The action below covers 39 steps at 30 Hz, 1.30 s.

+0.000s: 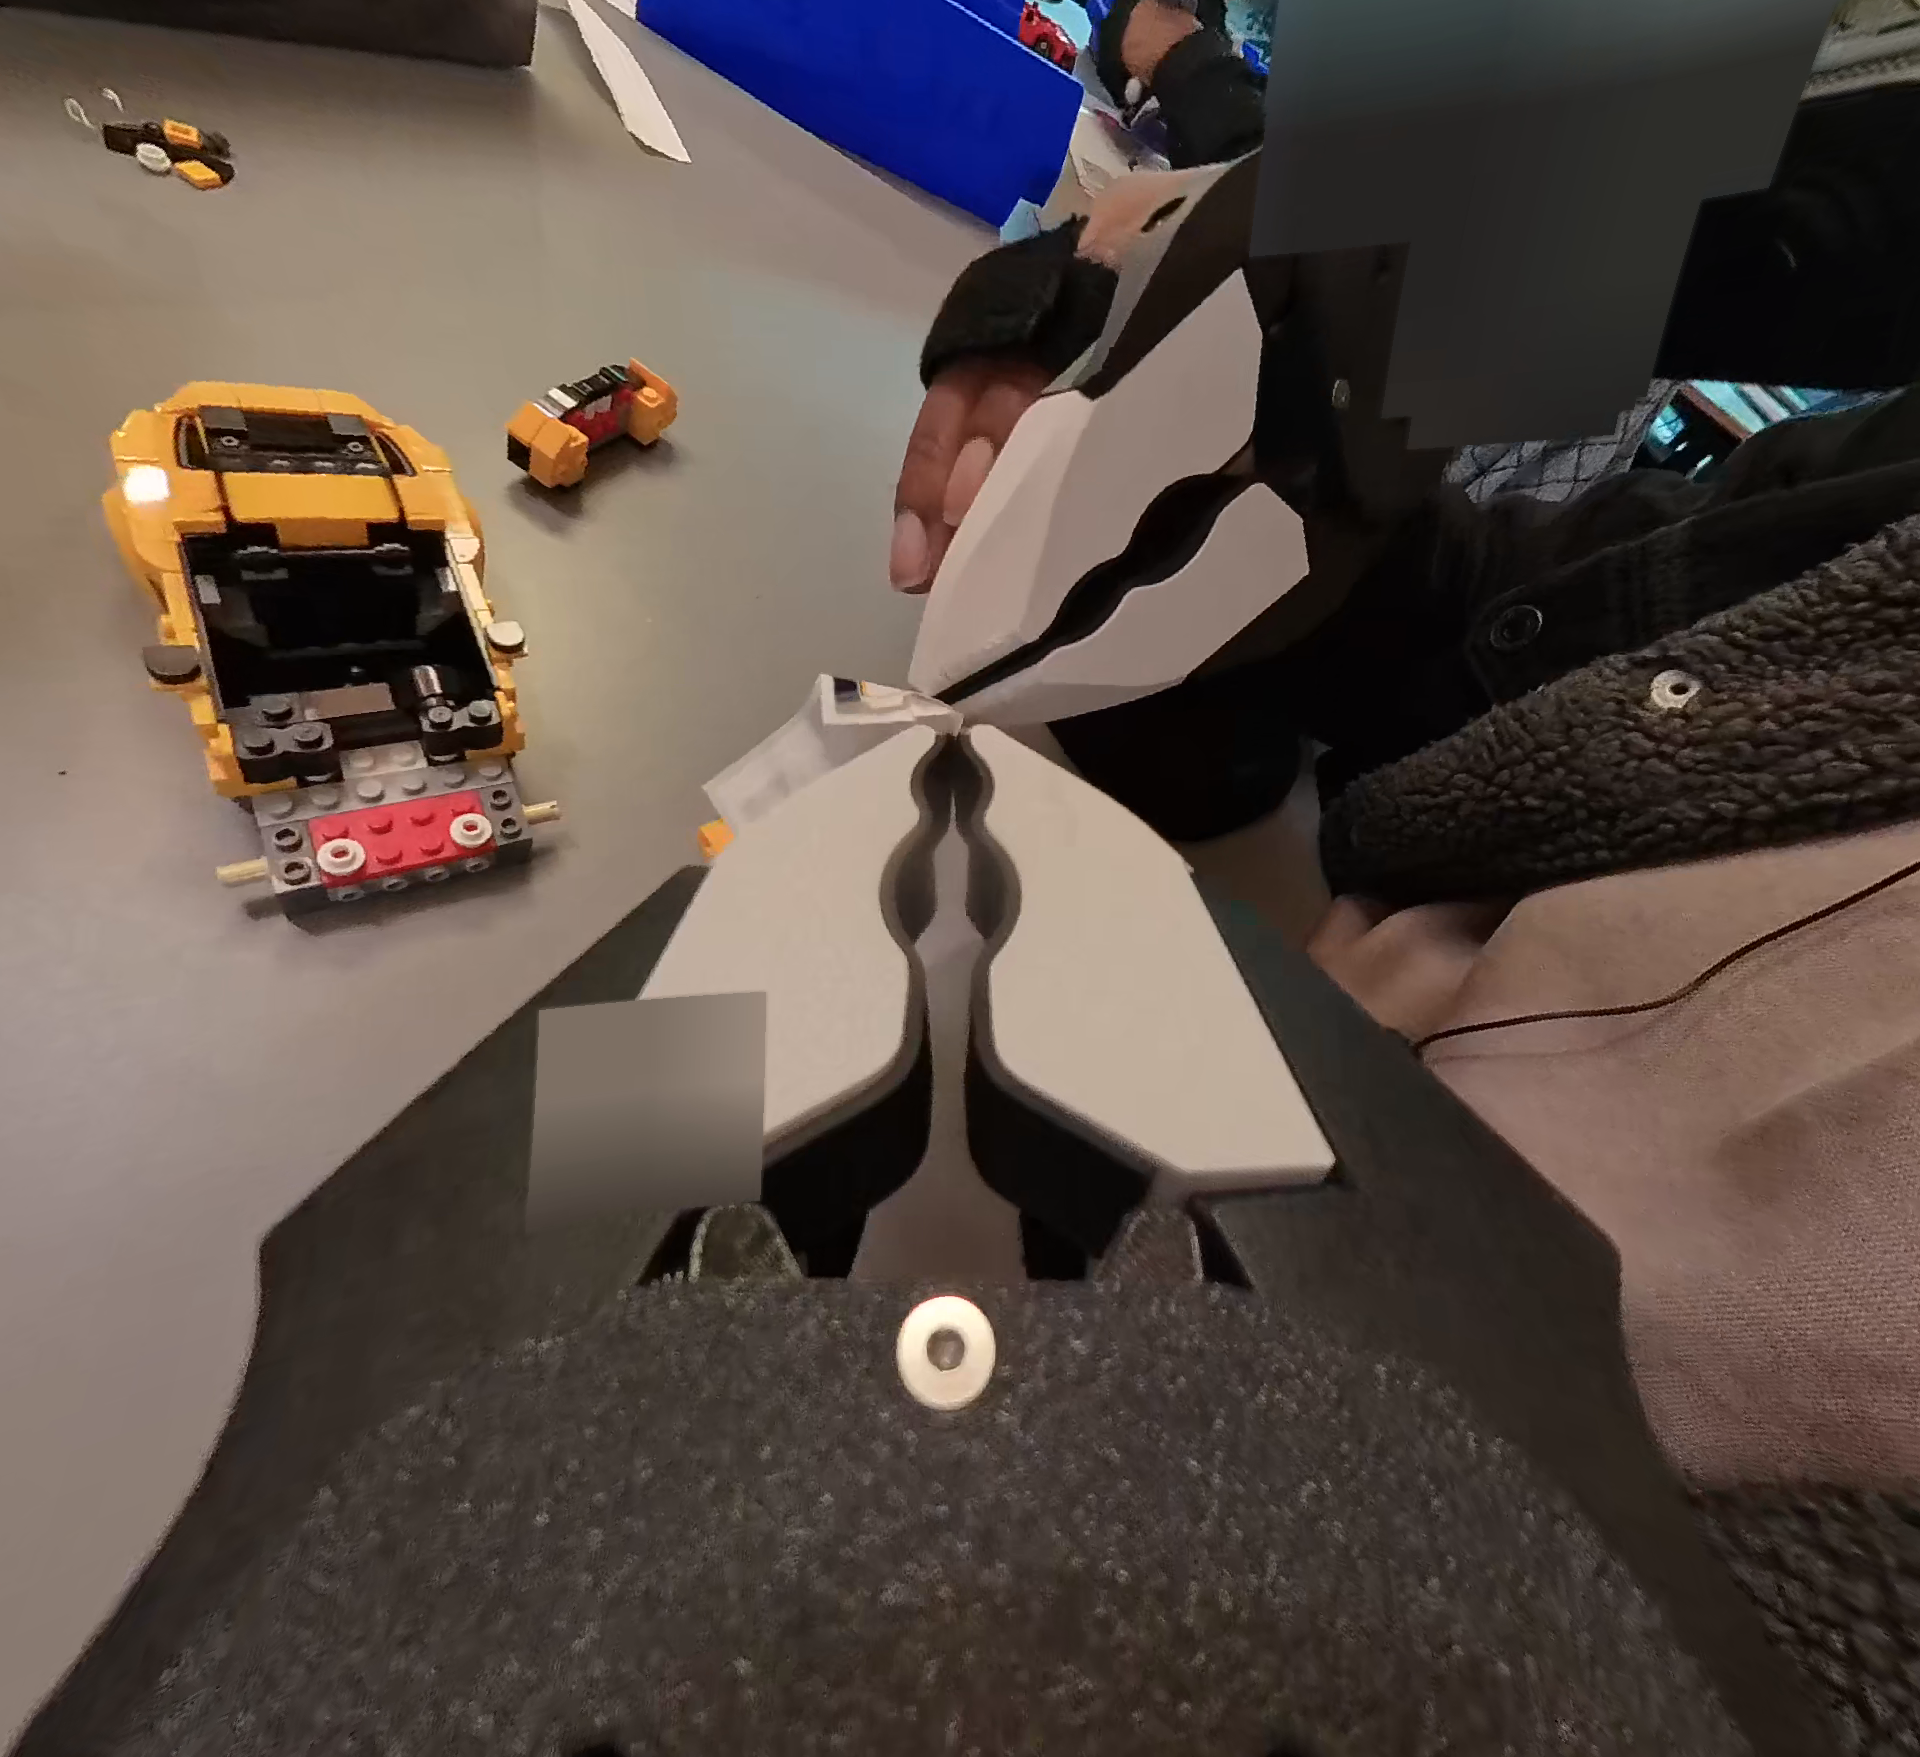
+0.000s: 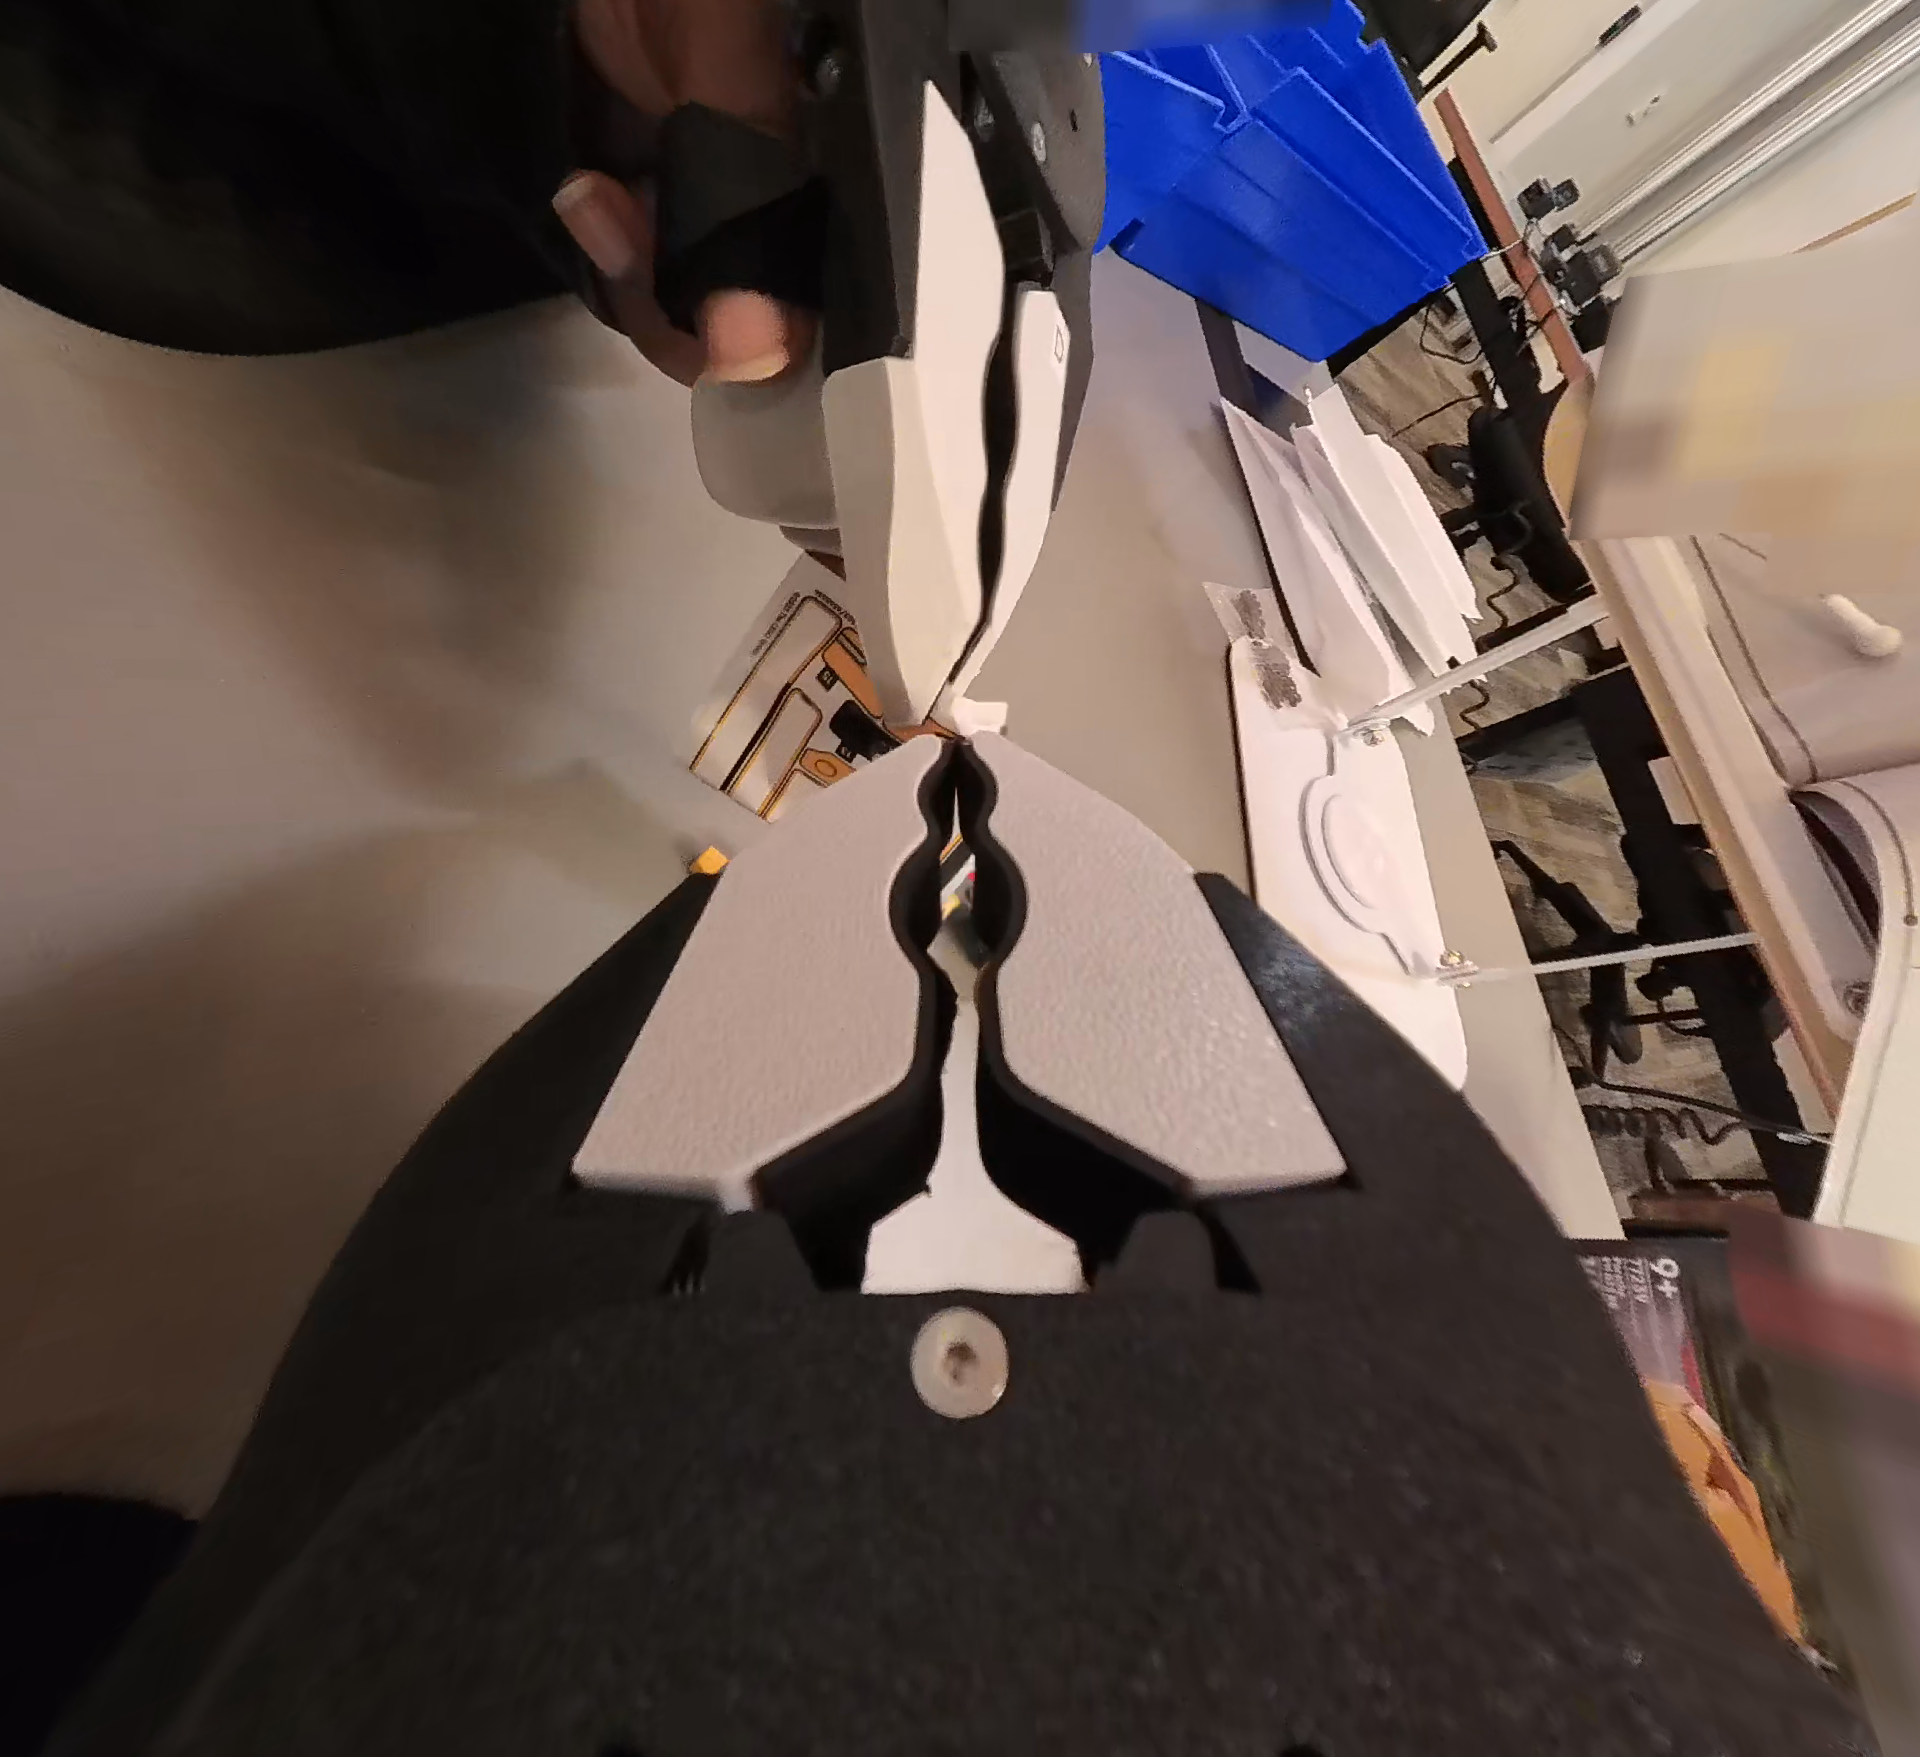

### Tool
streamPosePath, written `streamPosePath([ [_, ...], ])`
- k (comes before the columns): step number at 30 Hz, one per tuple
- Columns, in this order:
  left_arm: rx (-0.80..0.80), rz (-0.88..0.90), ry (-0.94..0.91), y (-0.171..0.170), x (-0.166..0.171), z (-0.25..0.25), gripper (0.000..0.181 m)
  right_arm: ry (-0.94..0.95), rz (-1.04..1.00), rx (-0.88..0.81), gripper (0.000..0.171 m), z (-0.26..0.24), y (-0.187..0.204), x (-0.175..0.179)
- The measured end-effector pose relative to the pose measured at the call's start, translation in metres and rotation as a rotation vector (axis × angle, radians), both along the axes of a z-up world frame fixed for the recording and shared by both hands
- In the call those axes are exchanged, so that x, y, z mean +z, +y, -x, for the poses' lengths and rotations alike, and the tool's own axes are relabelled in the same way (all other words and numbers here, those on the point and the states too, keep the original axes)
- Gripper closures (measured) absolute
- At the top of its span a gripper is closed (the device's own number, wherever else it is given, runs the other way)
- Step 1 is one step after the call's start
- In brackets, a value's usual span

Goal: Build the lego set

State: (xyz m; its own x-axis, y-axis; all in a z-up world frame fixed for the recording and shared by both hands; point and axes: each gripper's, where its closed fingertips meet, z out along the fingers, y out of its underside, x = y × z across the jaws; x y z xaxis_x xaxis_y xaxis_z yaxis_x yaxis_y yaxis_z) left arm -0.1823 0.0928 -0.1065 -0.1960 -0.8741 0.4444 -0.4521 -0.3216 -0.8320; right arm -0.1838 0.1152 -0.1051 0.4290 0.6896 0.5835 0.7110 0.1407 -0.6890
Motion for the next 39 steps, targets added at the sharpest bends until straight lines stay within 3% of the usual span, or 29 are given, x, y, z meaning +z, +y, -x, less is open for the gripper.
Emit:
streamPosePath([
  [21,0.006,0.368,-0.083,0.007,0.017,0.000,0.175,0.038,-0.022,-0.011,0.171,0.002,0.002,0.007],
  [39,0.067,0.456,-0.071,0.020,0.009,-0.002,0.181,0.022,-0.031,0.017,0.171,0.011,-0.002,0.005],
])
